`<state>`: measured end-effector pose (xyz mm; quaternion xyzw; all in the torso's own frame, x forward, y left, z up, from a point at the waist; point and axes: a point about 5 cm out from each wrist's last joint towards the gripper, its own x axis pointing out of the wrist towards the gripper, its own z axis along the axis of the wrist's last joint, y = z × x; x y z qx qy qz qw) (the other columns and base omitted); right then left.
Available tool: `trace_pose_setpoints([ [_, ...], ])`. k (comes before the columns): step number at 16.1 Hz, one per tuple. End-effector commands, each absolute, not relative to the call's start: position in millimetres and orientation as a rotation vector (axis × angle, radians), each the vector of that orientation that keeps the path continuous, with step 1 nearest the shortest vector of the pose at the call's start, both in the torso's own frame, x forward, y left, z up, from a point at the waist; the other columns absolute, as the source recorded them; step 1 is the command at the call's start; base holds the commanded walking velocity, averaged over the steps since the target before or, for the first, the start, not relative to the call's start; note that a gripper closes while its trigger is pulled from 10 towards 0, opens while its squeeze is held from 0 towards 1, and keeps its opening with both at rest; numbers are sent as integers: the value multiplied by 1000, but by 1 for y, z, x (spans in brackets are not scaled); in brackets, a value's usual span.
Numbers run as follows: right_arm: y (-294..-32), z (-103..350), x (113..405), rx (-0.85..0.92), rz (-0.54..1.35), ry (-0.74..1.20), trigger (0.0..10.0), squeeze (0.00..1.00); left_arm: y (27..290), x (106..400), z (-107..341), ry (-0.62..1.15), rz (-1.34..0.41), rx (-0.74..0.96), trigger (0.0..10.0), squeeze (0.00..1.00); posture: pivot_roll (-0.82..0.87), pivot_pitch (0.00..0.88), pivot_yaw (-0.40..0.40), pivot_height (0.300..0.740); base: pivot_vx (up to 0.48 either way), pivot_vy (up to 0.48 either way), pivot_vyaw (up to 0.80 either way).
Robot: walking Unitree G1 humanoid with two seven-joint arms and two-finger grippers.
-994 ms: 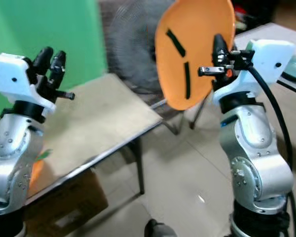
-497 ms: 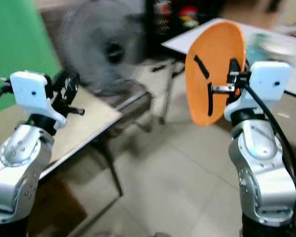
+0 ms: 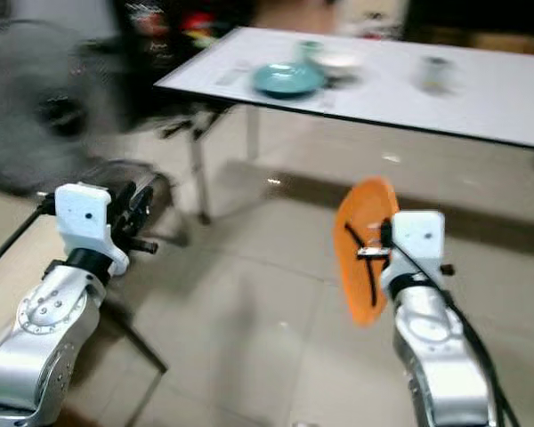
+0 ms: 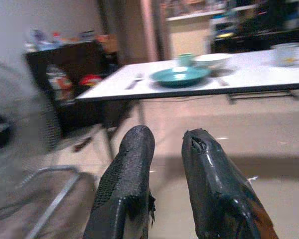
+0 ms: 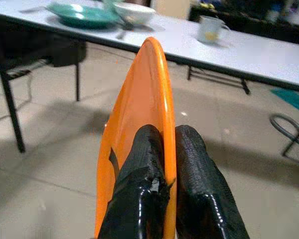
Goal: Setting the table
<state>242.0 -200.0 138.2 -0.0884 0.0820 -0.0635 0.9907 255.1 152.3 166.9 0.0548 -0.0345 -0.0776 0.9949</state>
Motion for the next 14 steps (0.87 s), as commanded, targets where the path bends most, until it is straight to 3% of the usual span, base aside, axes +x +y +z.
trace_pose_setpoints([
  [1, -194, 150, 242, -150, -109, 105, 10000, 0, 155, 253, 165, -59, -163, 107, 10000, 0, -32, 0, 26, 740, 0, 0, -800],
  [3, -196, 149, 241, -168, -116, 129, 10000, 0, 154, 252, 162, -51, -173, 93, 10000, 0, -27, 0, 18, 740, 0, 0, -722],
  [8, -185, 162, 245, -129, -81, 38, 10000, 0, 151, 251, 156, -44, -195, 99, 10000, 0, -39, 0, 19, 740, 238, 0, 0],
  [14, -193, 162, 241, -105, -116, 53, 10000, 0, 150, 255, 156, -60, -203, 103, 10000, 0, -54, 0, 24, 740, 353, 0, -800],
])
